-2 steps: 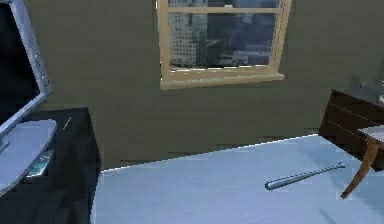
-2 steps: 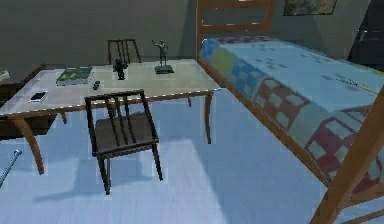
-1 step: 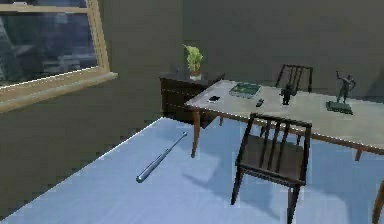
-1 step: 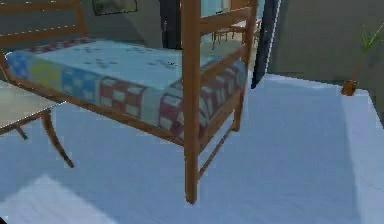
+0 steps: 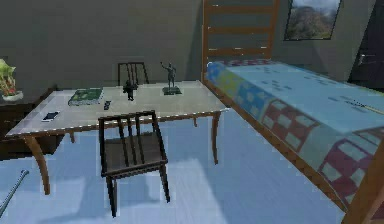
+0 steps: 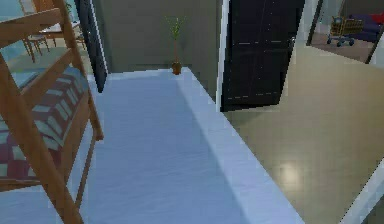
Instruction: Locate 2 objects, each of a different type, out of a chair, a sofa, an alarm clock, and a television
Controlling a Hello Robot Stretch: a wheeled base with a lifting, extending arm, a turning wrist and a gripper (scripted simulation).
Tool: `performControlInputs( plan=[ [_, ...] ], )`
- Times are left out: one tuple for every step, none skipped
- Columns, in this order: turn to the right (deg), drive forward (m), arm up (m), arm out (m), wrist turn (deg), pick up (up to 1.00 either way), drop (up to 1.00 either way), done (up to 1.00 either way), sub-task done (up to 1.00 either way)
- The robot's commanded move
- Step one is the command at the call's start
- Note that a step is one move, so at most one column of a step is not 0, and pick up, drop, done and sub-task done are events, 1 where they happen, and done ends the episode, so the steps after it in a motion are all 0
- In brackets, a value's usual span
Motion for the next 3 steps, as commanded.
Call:
performControlInputs(
  plan=[
    [9.0,0.00,0.00,0.00,0.0,0.00,0.00,0.00,0.00],
    [0.0,0.75,0.00,0.00,0.0,0.00,0.00,0.00,0.00],
    [-45.0,0.00,0.00,0.00,0.0,0.00,0.00,0.00,0.00]
  ],
)
